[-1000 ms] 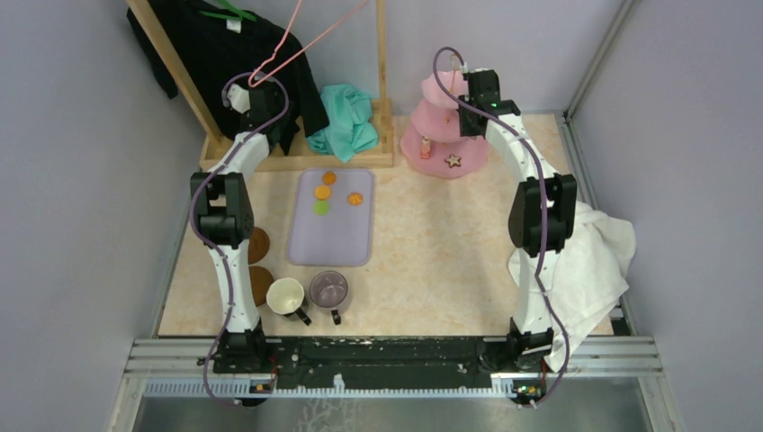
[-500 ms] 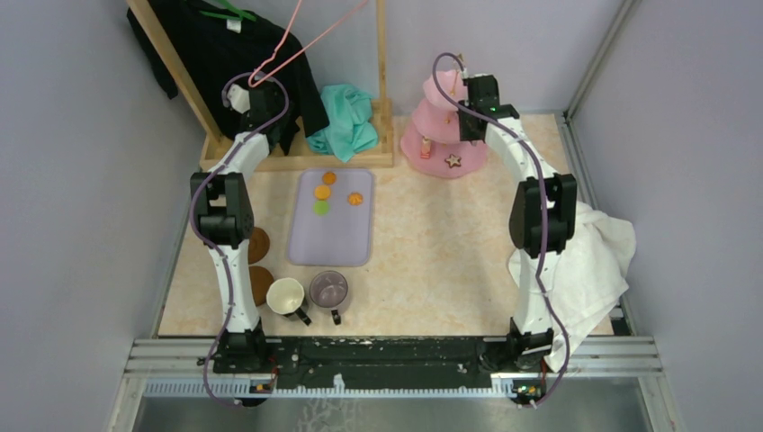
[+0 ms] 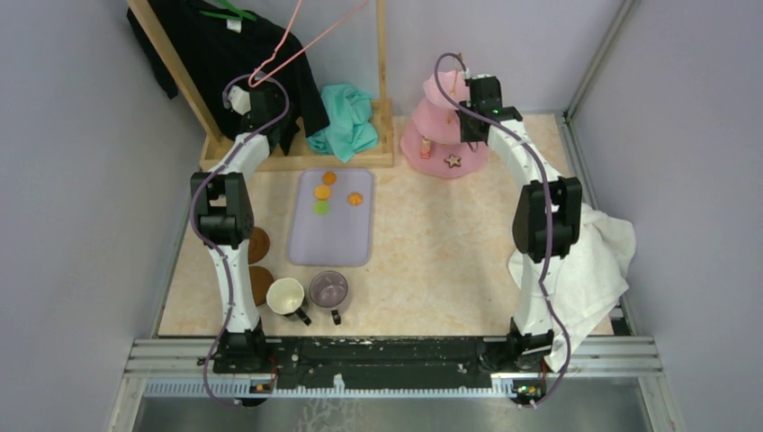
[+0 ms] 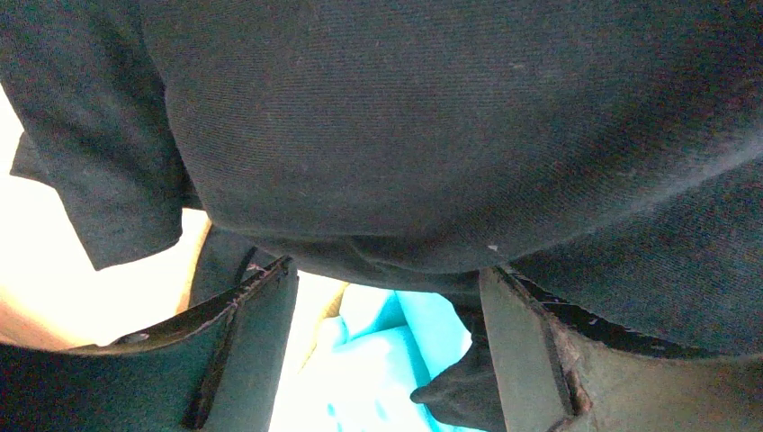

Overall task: Serve the afternoon tea
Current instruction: Place the desert on the desert table.

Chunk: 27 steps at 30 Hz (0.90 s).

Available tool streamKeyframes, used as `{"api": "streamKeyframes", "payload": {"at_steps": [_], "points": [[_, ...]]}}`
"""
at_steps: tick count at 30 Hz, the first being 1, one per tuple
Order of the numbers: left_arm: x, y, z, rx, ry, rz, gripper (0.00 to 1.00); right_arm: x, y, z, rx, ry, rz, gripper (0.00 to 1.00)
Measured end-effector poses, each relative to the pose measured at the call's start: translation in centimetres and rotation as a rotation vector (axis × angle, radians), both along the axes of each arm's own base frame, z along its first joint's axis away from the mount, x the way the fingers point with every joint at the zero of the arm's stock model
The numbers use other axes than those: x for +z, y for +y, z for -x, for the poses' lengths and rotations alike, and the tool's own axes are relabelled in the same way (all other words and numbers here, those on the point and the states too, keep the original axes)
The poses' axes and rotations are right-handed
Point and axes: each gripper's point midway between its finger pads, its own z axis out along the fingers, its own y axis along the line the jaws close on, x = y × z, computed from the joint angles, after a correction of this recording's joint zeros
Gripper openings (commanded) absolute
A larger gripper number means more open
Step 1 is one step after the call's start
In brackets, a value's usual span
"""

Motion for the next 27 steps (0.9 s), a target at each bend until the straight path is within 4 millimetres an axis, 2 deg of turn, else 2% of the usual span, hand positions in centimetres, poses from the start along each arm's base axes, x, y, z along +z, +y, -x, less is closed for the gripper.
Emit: {"api": "streamKeyframes", "payload": {"at_steps": [7,14,27], "points": [[0.0,-0.27,0.01,-0.004,0.0,0.0,0.79,0.18,-0.1,0.51,-0.002,-0.002,-0.001,0.38],[0.0,-0.3,0.01,-0.004,0.0,0.0,0.79,-0.64,-0.2,1.04,-0.001,0.021,0.003,0.4],[0.01,-0.3,0.0,-0.005,0.0,0.0,0.79,-0.42,-0.13,0.75,-0.001,0.006,-0.001,0.37]]}}
